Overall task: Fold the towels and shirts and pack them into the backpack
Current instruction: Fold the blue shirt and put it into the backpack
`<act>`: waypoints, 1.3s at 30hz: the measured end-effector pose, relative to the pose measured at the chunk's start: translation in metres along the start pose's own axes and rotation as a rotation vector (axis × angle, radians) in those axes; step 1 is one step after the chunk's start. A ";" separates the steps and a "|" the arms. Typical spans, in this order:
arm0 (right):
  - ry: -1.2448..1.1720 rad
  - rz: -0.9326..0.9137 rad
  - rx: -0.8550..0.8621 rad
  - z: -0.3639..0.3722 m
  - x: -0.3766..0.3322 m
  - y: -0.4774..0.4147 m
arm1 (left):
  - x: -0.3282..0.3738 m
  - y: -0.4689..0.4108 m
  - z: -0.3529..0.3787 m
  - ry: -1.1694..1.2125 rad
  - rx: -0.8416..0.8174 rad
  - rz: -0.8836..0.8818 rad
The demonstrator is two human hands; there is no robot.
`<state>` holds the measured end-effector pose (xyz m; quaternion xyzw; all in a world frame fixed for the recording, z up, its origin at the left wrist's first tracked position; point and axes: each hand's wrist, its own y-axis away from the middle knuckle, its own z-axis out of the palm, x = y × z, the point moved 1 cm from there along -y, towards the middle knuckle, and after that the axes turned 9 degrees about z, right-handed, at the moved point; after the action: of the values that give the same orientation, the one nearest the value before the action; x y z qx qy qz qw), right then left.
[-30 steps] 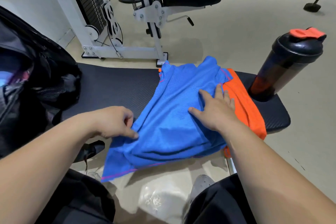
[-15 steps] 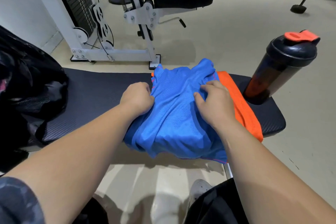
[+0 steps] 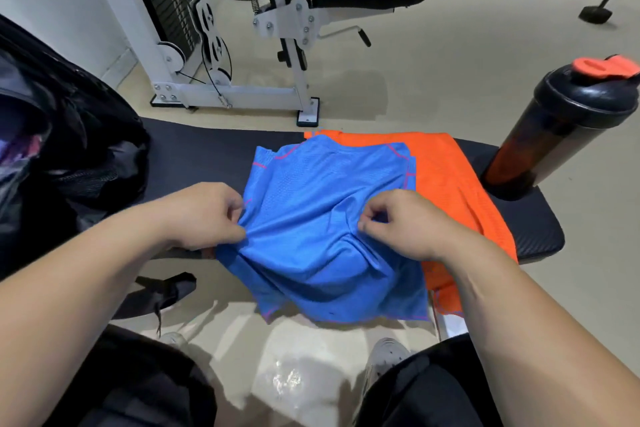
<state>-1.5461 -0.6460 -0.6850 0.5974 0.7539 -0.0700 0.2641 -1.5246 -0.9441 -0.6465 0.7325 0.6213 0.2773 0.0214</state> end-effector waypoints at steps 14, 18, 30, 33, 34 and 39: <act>0.198 0.567 0.415 0.002 0.038 -0.026 | -0.028 -0.082 0.023 0.058 0.449 -0.165; 0.179 0.550 0.444 0.000 0.039 -0.031 | -0.015 -0.091 0.033 0.034 0.551 -0.099; -0.314 0.378 0.673 -0.013 0.039 -0.048 | -0.063 -0.059 -0.006 -0.089 0.794 -0.131; -0.369 0.421 0.664 -0.011 0.043 -0.052 | -0.084 -0.051 -0.010 -0.176 0.696 -0.231; -0.375 0.424 0.660 -0.011 0.042 -0.053 | -0.088 -0.049 -0.009 -0.197 0.660 -0.244; -0.413 0.438 0.656 -0.009 0.045 -0.055 | -0.043 -0.048 0.004 -0.359 0.714 -0.042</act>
<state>-1.6065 -0.6185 -0.7108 0.7686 0.4791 -0.3658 0.2144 -1.5690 -0.9717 -0.6845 0.7178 0.6800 -0.0891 -0.1204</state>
